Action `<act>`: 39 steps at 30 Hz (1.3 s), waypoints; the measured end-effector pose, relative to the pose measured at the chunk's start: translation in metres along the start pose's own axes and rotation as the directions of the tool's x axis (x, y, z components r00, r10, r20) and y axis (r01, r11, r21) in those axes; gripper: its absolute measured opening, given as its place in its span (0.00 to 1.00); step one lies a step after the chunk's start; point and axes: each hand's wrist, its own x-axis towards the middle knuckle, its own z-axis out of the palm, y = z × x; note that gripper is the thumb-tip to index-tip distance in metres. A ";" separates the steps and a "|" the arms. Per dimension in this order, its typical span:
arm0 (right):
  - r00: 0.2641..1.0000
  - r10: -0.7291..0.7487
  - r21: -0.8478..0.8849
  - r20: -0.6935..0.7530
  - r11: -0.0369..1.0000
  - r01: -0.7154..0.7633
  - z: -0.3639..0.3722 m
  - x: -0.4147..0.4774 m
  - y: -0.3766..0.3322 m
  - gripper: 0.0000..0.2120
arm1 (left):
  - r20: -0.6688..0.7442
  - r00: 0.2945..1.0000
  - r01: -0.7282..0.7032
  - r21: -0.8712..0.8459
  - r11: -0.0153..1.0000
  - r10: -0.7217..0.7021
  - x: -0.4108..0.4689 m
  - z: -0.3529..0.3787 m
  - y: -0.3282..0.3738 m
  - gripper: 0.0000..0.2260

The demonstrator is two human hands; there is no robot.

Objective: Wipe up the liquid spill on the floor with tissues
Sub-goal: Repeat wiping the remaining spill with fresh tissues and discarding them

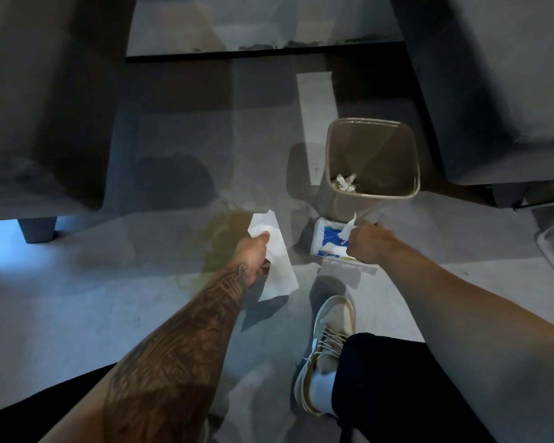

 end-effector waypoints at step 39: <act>0.804 -0.267 0.840 -0.531 -0.293 0.457 -0.148 -0.238 -0.147 0.10 | 0.201 0.901 -0.240 -0.509 0.826 0.385 -0.116 -0.148 -0.039 0.06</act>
